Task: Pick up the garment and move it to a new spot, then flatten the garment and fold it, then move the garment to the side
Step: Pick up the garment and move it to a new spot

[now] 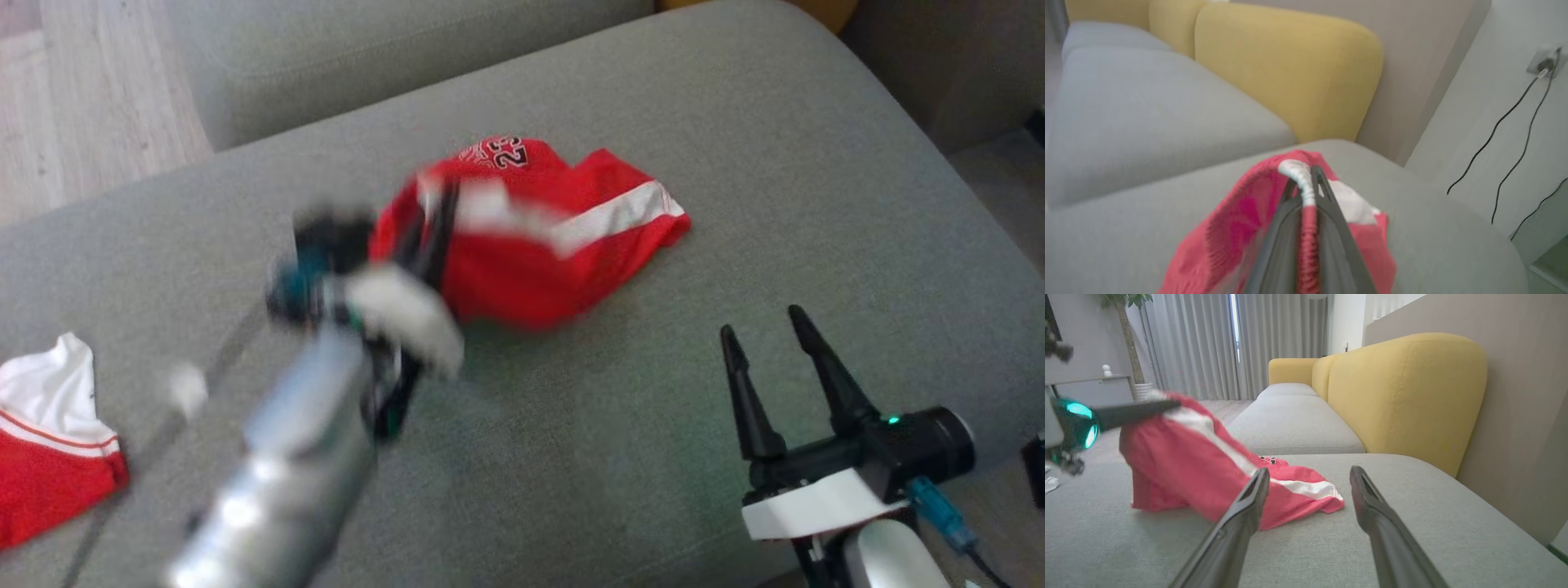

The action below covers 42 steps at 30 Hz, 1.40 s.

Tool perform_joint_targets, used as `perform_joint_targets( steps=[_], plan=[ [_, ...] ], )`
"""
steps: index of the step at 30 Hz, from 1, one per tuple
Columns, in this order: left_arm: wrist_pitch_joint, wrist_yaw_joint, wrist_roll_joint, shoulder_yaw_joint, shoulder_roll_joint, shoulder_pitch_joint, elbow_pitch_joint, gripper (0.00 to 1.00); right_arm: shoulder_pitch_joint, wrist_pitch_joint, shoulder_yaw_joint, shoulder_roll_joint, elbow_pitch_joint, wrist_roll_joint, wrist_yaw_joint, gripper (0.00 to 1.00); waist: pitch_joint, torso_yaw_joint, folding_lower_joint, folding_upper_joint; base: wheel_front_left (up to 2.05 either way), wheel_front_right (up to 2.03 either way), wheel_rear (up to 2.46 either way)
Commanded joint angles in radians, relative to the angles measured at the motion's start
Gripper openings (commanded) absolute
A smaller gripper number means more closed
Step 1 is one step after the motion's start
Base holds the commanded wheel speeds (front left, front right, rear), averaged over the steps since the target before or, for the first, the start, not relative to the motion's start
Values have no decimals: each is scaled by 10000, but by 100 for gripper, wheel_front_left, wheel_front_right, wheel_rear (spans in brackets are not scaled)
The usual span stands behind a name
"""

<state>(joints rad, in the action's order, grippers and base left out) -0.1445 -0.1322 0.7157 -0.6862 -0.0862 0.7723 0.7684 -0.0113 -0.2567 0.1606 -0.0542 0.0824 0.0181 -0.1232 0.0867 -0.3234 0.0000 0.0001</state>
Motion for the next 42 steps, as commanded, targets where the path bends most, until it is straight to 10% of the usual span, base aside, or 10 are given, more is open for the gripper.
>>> perform_joint_targets(
  steps=[1,9,12,26,42],
  plan=[
    [-452,16,-52,176,-232,-48,-92,0,318,-51,359,38,-277,79,-75,100,117,4,0,-1,0,0,0],
    [-1165,529,-1203,12,160,-1895,-156,0,288,-51,351,39,-19,99,-75,100,61,505,0,-1,0,0,0],
    [-1169,694,-1656,390,252,-2454,-758,100,220,-51,264,39,76,100,-75,100,-159,791,0,-1,0,0,0],
    [-1172,2511,-3702,2693,355,-5693,-3923,100,-428,-51,-590,39,187,317,-75,100,-1349,2805,0,-1,0,0,0],
    [-1172,2813,-5355,4027,358,-8765,-7036,100,-1838,-51,-1172,39,-509,439,-75,100,-2235,3770,0,-1,0,0,0]
  ],
)
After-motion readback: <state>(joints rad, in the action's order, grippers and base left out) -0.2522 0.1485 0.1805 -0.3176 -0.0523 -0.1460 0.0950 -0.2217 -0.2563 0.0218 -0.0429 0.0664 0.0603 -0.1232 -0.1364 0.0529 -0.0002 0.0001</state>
